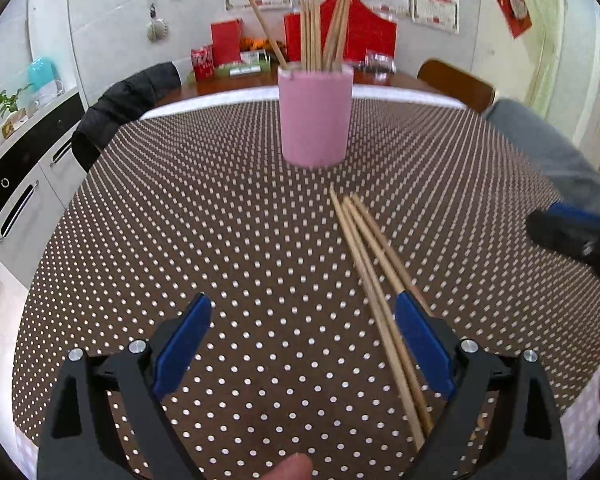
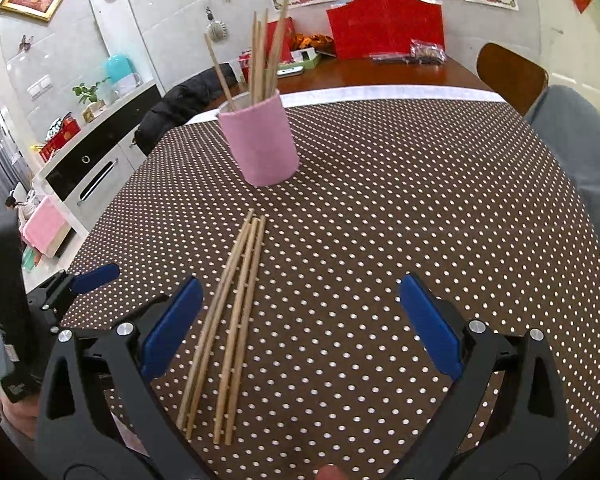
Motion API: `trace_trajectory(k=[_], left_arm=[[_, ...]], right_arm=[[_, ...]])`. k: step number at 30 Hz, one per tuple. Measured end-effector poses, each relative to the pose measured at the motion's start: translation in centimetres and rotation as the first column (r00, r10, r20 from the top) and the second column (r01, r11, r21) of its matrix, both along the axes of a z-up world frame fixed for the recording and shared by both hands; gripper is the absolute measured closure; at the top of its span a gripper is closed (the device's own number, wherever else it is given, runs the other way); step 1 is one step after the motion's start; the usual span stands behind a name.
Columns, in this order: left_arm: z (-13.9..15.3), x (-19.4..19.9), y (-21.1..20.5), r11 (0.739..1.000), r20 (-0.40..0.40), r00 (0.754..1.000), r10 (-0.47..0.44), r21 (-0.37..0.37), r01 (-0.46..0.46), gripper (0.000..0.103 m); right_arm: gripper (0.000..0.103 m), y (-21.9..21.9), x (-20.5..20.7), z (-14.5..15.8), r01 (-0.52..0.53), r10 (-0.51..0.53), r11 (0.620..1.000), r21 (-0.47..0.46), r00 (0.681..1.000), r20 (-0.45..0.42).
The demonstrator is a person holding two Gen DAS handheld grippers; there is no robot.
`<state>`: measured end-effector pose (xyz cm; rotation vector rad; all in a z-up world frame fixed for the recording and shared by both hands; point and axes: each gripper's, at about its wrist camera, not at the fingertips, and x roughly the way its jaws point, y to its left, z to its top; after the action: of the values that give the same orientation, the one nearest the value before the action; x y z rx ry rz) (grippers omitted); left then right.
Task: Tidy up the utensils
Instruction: 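Move both open tools back down toward the remaining chopsticks, then close the right tool on a chopstick while the left tool closes on another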
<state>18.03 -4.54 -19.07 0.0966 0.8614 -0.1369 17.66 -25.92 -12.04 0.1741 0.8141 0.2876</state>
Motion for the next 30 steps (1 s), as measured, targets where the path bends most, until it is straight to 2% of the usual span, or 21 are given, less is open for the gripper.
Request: trace_trajectory(k=[9, 18, 24, 30], left_arm=[[-3.1, 1.4, -1.2, 0.999, -0.095, 0.995, -0.023, 0.022, 0.026, 0.012], [-3.5, 2.7, -1.2, 1.0, -0.102, 0.994, -0.028, -0.001, 0.028, 0.011], [-3.2, 2.5, -0.7, 1.0, -0.099, 0.995, -0.028, 0.006, 0.029, 0.011], [-3.2, 2.3, -0.3, 0.999, -0.086, 0.996, -0.032, 0.016, 0.034, 0.011]], right_arm=[[0.006, -1.6, 0.5, -1.5, 0.019, -0.019, 1.0, 0.005, 0.999, -0.038], [0.006, -0.1, 1.4, -2.9, -0.025, 0.023, 0.999, -0.03, 0.997, -0.079], [0.006, 3.3, 1.7, -4.3, -0.12, 0.104, 0.983, -0.139, 0.987, -0.121], [0.007, 4.3, 2.3, -4.7, -0.141, 0.122, 0.979, -0.144, 0.983, -0.135]])
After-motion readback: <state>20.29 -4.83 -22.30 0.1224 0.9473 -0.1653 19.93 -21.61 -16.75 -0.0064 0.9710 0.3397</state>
